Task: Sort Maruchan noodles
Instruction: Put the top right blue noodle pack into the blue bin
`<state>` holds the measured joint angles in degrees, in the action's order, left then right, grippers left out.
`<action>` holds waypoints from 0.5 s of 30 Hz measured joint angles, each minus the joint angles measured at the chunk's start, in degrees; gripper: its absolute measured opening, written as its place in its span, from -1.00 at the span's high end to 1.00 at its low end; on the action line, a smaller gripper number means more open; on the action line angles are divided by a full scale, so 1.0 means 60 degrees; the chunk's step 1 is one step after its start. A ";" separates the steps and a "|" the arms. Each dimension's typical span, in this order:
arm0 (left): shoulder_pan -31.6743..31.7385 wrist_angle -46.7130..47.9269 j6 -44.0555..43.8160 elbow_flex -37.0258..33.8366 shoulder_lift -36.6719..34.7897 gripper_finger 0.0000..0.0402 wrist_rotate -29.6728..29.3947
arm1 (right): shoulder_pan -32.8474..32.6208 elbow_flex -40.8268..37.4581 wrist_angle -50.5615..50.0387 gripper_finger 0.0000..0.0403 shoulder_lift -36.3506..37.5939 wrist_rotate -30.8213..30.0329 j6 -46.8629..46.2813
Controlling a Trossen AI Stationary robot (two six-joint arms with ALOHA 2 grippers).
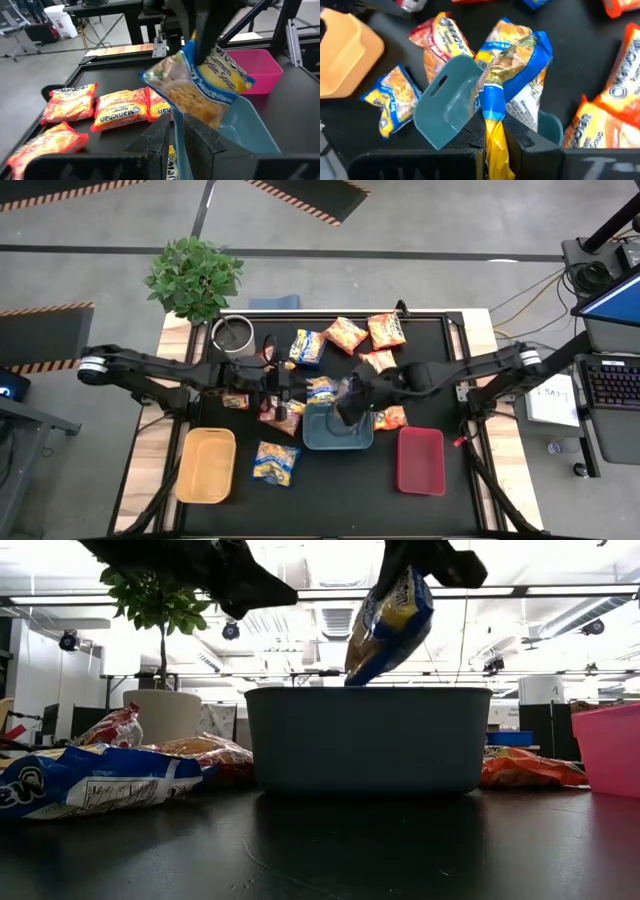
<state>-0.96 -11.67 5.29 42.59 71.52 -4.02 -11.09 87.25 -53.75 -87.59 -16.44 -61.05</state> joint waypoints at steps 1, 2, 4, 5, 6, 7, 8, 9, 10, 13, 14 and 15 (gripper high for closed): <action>-0.0064 -0.0137 -0.0114 -0.0055 0.0116 0.81 0.0001 | -0.0120 0.0182 -0.0220 0.90 -0.0167 -0.0134 -0.0215; -0.0156 -0.0286 -0.0224 -0.0119 0.0226 0.81 0.0001 | -0.0243 0.0374 -0.0489 0.90 -0.0313 -0.0296 -0.0445; -0.0351 -0.0602 -0.0419 -0.0303 0.0435 0.81 0.0001 | -0.0499 0.0686 -0.1105 0.90 -0.0606 -0.0719 -0.0899; -0.0460 -0.0786 -0.0472 -0.0401 0.0478 0.81 0.0001 | -0.0632 0.0807 -0.1352 0.90 -0.0729 -0.0942 -0.1120; -0.0551 -0.0926 -0.0502 -0.0498 0.0526 0.81 0.0001 | -0.0761 0.0887 -0.1561 0.90 -0.0853 -0.1143 -0.1319; -0.0645 -0.1101 -0.0515 -0.0557 0.0572 0.81 -0.0001 | -0.0885 0.0927 -0.1719 0.90 -0.0981 -0.1337 -0.1500; -0.0736 -0.1246 -0.0514 -0.0599 0.0613 0.81 -0.0003 | -0.0973 0.0964 -0.1867 0.90 -0.1083 -0.1495 -0.1661; -0.0825 -0.1373 -0.0521 -0.0653 0.0646 0.81 -0.0003 | -0.1059 0.0971 -0.2017 0.90 -0.1162 -0.1641 -0.1804; -0.0921 -0.1539 -0.0555 -0.0706 0.0682 0.81 -0.0003 | -0.1131 0.0971 -0.2138 0.90 -0.1267 -0.1814 -0.1959; -0.1173 -0.2123 -0.0542 -0.0798 0.0777 0.81 -0.0010 | -0.1357 0.0946 -0.2245 0.90 -0.1485 -0.2572 -0.2390; -0.1231 -0.2206 -0.0534 -0.0812 0.0792 0.81 -0.0010 | -0.1447 0.0943 -0.2242 0.90 -0.1568 -0.2849 -0.2474; -0.1292 -0.2271 -0.0534 -0.0812 0.0811 0.81 -0.0025 | -0.1538 0.0940 -0.2244 0.90 -0.1669 -0.3091 -0.2578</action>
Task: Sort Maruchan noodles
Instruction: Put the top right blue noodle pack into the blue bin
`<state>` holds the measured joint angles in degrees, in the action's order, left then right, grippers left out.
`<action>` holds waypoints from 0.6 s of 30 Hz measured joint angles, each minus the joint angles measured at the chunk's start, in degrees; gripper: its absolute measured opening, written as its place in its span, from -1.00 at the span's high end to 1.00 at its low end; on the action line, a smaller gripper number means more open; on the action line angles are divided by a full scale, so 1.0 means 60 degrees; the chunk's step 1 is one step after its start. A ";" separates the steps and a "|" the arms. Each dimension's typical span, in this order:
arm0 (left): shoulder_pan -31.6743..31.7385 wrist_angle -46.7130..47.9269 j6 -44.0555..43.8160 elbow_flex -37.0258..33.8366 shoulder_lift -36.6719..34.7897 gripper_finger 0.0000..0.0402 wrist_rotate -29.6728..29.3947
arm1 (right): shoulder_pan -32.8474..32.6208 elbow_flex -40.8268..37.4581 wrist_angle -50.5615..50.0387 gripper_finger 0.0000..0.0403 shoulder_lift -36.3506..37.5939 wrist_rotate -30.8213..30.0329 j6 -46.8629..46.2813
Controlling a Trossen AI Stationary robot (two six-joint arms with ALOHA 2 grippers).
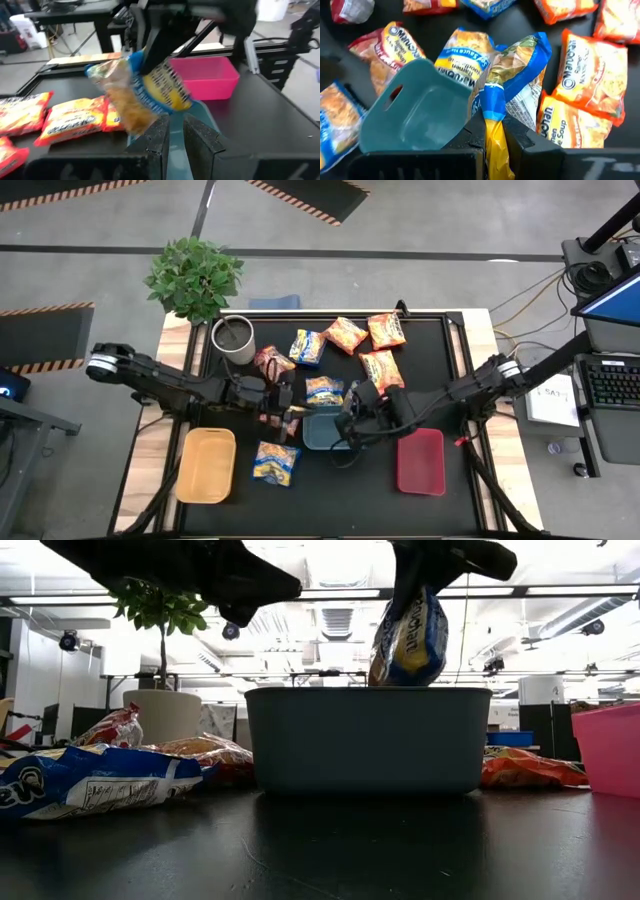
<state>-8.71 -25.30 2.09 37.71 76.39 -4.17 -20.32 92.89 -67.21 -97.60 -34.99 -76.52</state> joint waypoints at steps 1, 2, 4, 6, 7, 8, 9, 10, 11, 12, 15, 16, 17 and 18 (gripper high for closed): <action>-0.0055 0.0023 0.0000 -0.0006 0.0016 0.81 -0.0111 | -0.0079 -0.0003 0.0017 0.90 -0.0099 -0.0190 -0.0079; -0.0101 0.0037 0.0006 -0.0007 0.0019 0.81 -0.0231 | -0.0150 -0.0010 0.0035 0.90 -0.0181 -0.0358 -0.0149; -0.0196 0.0024 0.0018 -0.0049 0.0020 0.81 -0.0476 | -0.0241 -0.0019 0.0032 0.90 -0.0344 -0.0538 -0.0257; -0.0269 -0.0013 0.0014 -0.0153 0.0020 0.81 -0.0502 | -0.0302 -0.0019 0.0006 0.90 -0.0521 -0.0690 -0.0326; -0.0309 -0.0014 -0.0016 -0.0218 0.0020 0.81 -0.0502 | -0.0305 -0.0019 0.0008 0.90 -0.0625 -0.0761 -0.0330; -0.0344 -0.0025 -0.0052 -0.0269 0.0020 0.81 -0.0501 | -0.0318 -0.0026 0.0000 0.90 -0.0727 -0.0843 -0.0333; -0.0376 -0.0034 -0.0111 -0.0327 0.0020 0.81 -0.0498 | -0.0333 -0.0027 -0.0002 0.90 -0.0827 -0.0921 -0.0330; -0.0406 -0.0051 -0.0184 -0.0385 0.0020 0.81 -0.0498 | -0.0342 -0.0027 -0.0004 0.90 -0.0891 -0.0939 -0.0330; -0.0427 -0.0053 -0.0241 -0.0418 0.0021 0.81 -0.0498 | -0.0345 -0.0027 -0.0007 0.90 -0.0980 -0.0938 -0.0330; -0.0456 -0.0073 -0.0295 -0.0441 0.0024 0.81 -0.0502 | -0.0349 -0.0027 -0.0005 0.90 -0.1056 -0.0950 -0.0328; -0.0527 -0.0147 -0.0363 -0.0448 0.0024 0.81 -0.0509 | -0.0357 -0.0027 -0.0063 0.90 -0.1302 -0.0942 -0.0326; -0.0551 -0.0186 -0.0364 -0.0448 0.0024 0.81 -0.0508 | -0.0367 -0.0027 -0.0088 0.90 -0.1373 -0.0921 -0.0326; -0.0570 -0.0216 -0.0364 -0.0448 0.0024 0.81 -0.0503 | -0.0377 -0.0027 -0.0119 0.90 -0.1441 -0.0920 -0.0326; -0.0589 -0.0256 -0.0364 -0.0448 0.0024 0.81 -0.0504 | -0.0390 -0.0027 -0.0152 0.90 -0.1490 -0.0913 -0.0326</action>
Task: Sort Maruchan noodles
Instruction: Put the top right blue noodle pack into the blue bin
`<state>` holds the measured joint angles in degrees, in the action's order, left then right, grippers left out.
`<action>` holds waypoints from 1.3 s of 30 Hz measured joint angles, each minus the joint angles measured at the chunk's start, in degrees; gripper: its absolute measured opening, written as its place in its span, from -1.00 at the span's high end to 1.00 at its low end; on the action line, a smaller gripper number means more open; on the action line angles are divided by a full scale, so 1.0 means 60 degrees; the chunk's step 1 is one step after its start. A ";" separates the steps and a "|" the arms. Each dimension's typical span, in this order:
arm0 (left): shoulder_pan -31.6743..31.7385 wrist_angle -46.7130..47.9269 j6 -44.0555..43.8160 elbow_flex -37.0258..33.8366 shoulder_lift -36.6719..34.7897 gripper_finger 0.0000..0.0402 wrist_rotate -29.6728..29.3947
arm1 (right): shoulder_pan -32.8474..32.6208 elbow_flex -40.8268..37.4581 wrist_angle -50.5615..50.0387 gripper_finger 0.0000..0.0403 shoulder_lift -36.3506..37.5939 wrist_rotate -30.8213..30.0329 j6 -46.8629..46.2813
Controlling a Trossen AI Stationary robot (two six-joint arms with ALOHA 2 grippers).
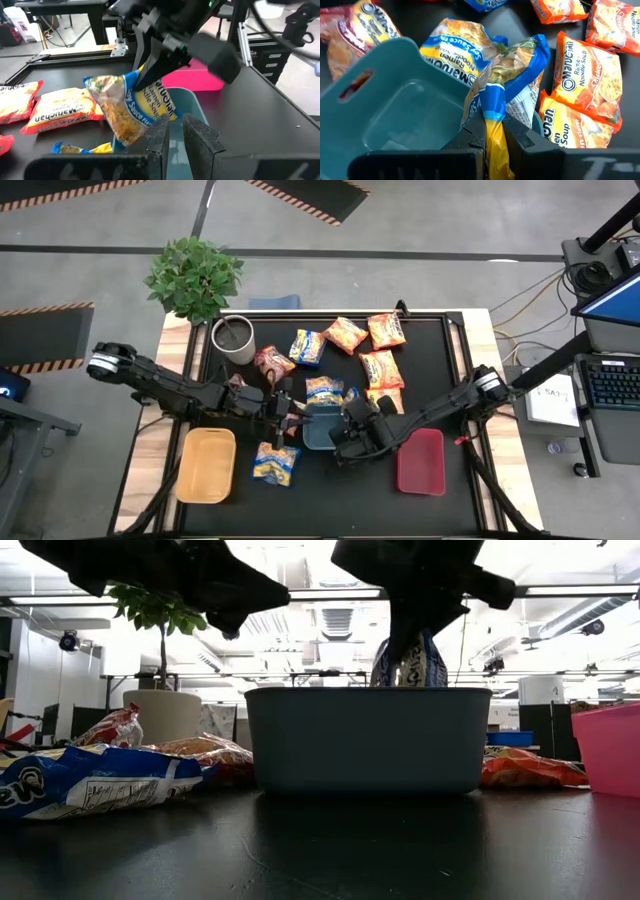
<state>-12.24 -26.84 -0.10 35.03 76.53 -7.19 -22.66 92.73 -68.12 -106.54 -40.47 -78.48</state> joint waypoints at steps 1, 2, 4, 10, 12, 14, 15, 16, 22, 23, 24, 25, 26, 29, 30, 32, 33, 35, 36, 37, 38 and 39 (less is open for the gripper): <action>-0.0005 -0.0032 0.0000 0.0000 0.0000 0.81 0.0006 | -0.0013 0.0000 -0.0039 0.90 -0.0038 0.0031 0.0000; -0.0012 -0.0032 0.0000 0.0000 0.0000 0.81 0.0002 | -0.0018 0.0000 -0.0074 0.90 -0.0056 0.0066 0.0000; -0.0016 -0.0032 -0.0003 0.0000 0.0000 0.81 0.0002 | -0.0024 0.0000 -0.0082 0.90 -0.0081 0.0175 -0.0001; -0.0016 -0.0032 -0.0004 0.0000 0.0000 0.81 0.0005 | -0.0013 0.0000 -0.0105 0.89 -0.0084 0.0534 0.0073; -0.0018 -0.0032 -0.0004 -0.0004 0.0000 0.81 0.0006 | -0.0013 0.0000 -0.0108 0.86 -0.0084 0.0539 0.0084; -0.0045 -0.0030 -0.0007 -0.0004 0.0000 0.81 0.0006 | -0.0013 -0.0004 -0.0108 0.82 -0.0084 0.0539 0.0087; -0.0061 -0.0032 -0.0007 -0.0004 0.0000 0.81 0.0006 | -0.0010 -0.0004 -0.0108 0.80 -0.0084 0.0539 0.0088; -0.0084 -0.0029 -0.0007 -0.0004 0.0000 0.81 0.0006 | -0.0010 -0.0004 -0.0108 0.78 -0.0084 0.0539 0.0089; -0.0143 -0.0025 -0.0007 -0.0025 0.0000 0.81 0.0013 | -0.0010 -0.0004 -0.0112 0.74 -0.0084 0.0551 0.0093; -0.0143 -0.0024 -0.0007 -0.0036 0.0000 0.81 0.0013 | -0.0010 -0.0004 -0.0113 0.74 -0.0084 0.0558 0.0099; -0.0143 -0.0024 -0.0007 -0.0050 0.0000 0.81 0.0013 | -0.0010 -0.0004 -0.0115 0.74 -0.0084 0.0567 0.0141; -0.0143 -0.0021 -0.0007 -0.0061 0.0000 0.81 0.0013 | -0.0010 -0.0004 -0.0112 0.74 -0.0080 0.0576 0.0208; -0.0143 -0.0023 -0.0007 -0.0075 0.0000 0.81 0.0013 | -0.0010 -0.0004 -0.0112 0.74 -0.0080 0.0603 0.0261; -0.0143 -0.0006 -0.0007 -0.0120 0.0000 0.81 0.0013 | -0.0010 0.0000 -0.0121 0.74 -0.0044 0.0787 0.0475; -0.0143 0.0018 -0.0007 -0.0124 0.0000 0.81 0.0013 | -0.0010 0.0027 -0.0132 0.74 -0.0032 0.0855 0.0555; -0.0143 0.0097 -0.0007 -0.0130 0.0000 0.81 0.0013 | -0.0005 0.0134 -0.0118 0.74 -0.0007 0.1017 0.0776; -0.0143 0.0150 -0.0007 -0.0131 0.0000 0.81 0.0013 | -0.0002 0.0175 -0.0123 0.74 0.0033 0.1104 0.0905; -0.0143 0.0156 -0.0012 -0.0140 0.0000 0.81 0.0013 | 0.0009 0.0303 -0.0143 0.74 0.0082 0.1283 0.1281; -0.0143 0.0154 -0.0055 -0.0146 0.0000 0.81 0.0017 | 0.0011 0.0334 -0.0126 0.73 0.0132 0.1329 0.1423; -0.0143 0.0154 -0.0090 -0.0149 0.0000 0.81 0.0017 | 0.0009 0.0346 -0.0143 0.73 0.0188 0.1364 0.1632; -0.0143 0.0154 -0.0146 -0.0149 0.0000 0.81 0.0024 | 0.0012 0.0372 -0.0165 0.73 0.0246 0.1408 0.1835; -0.0144 0.0154 -0.0194 -0.0153 0.0004 0.81 0.0028 | 0.0011 0.0375 -0.0146 0.73 0.0331 0.1432 0.2003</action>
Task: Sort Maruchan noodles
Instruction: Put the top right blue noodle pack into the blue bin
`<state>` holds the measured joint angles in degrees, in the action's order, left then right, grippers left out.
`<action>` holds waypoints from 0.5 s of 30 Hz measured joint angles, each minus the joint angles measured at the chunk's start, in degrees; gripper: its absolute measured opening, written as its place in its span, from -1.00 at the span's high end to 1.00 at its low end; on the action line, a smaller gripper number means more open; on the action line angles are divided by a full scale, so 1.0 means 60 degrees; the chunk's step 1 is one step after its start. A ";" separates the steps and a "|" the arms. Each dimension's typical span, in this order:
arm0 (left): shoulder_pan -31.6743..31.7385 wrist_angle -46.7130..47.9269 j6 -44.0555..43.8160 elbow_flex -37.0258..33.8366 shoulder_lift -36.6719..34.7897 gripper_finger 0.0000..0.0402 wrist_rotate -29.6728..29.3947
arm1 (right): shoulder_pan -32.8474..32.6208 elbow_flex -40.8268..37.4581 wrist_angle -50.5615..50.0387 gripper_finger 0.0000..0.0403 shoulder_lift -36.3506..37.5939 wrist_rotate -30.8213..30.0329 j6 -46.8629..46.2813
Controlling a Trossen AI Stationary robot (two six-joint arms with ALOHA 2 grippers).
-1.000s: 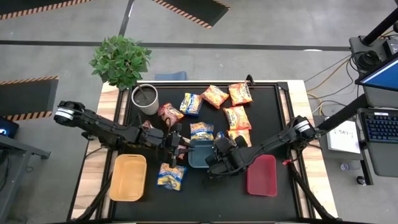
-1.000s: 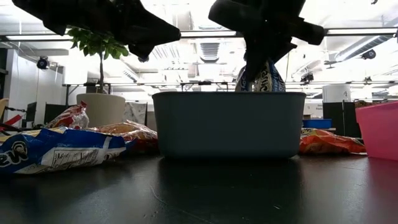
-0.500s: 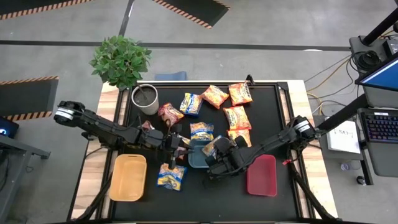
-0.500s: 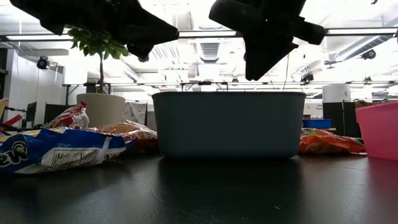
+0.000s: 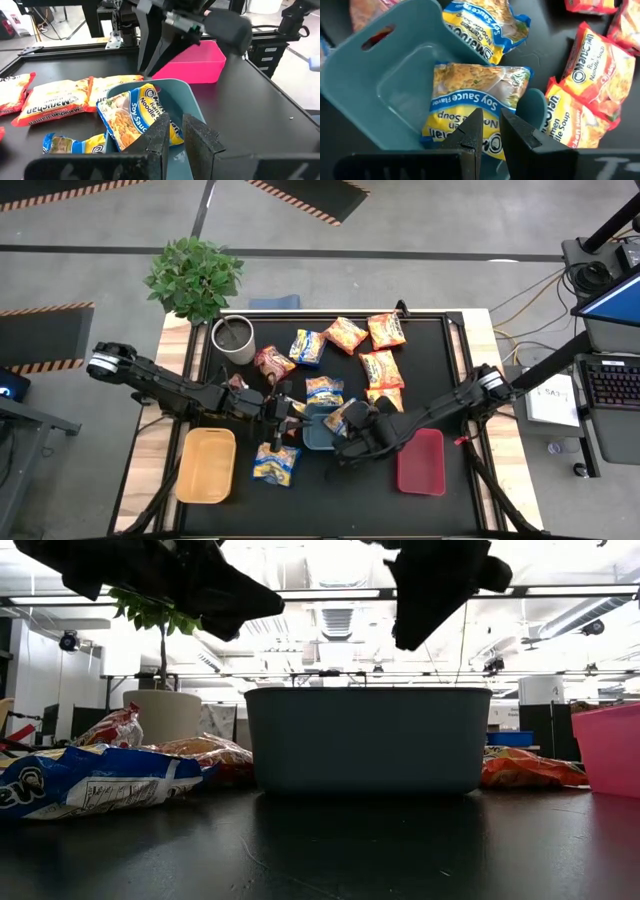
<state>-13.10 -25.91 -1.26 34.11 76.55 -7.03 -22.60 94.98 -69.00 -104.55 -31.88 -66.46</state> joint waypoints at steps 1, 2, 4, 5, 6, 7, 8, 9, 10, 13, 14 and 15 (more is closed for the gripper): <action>-0.0007 -0.0003 -0.0091 -0.0004 -0.0002 0.81 0.0004 | -0.0002 0.0000 -0.0002 0.74 0.0063 0.0039 0.0170; -0.0006 -0.0020 -0.0207 -0.0004 -0.0004 0.81 0.0004 | 0.0001 -0.0001 -0.0004 0.74 0.0139 0.0064 0.0366; -0.0023 -0.0031 -0.0419 -0.0004 0.0000 0.81 0.0007 | 0.0001 -0.0035 -0.0024 0.77 0.0296 0.0082 0.0821; -0.0033 -0.0067 -0.0496 -0.0004 -0.0001 0.81 0.0007 | 0.0001 -0.0061 0.0005 0.79 0.0374 0.0087 0.1008; -0.0051 -0.0108 -0.0580 -0.0004 0.0000 0.81 0.0005 | -0.0002 -0.0087 -0.0010 0.81 0.0432 0.0090 0.1150; -0.0073 -0.0142 -0.0674 -0.0004 0.0000 0.81 0.0004 | -0.0003 -0.0109 0.0005 0.84 0.0489 0.0093 0.1291; -0.0102 -0.0208 -0.0750 -0.0004 0.0000 0.81 0.0004 | -0.0003 -0.0143 0.0030 0.86 0.0539 0.0101 0.1426; -0.0145 -0.0258 -0.0853 -0.0004 0.0000 0.81 0.0001 | -0.0004 -0.0183 0.0048 0.88 0.0582 0.0103 0.1519; -0.0194 -0.0321 -0.0946 -0.0004 0.0000 0.81 0.0000 | -0.0020 -0.0245 0.0064 0.91 0.0635 0.0122 0.1577; -0.0428 -0.0513 -0.1246 -0.0004 0.0000 0.81 -0.0016 | -0.0024 -0.0442 0.0074 0.95 0.0734 0.0142 0.1592; -0.0537 -0.0559 -0.1356 -0.0004 0.0000 0.81 -0.0092 | -0.0024 -0.0514 0.0070 0.95 0.0750 0.0149 0.1572; -0.0678 -0.0612 -0.1472 -0.0004 0.0000 0.81 -0.0260 | -0.0024 -0.0554 0.0061 0.95 0.0754 0.0172 0.1461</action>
<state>-17.17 -29.59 -10.09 34.09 76.55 -8.59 -22.74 91.65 -68.64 -100.03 -30.85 -57.69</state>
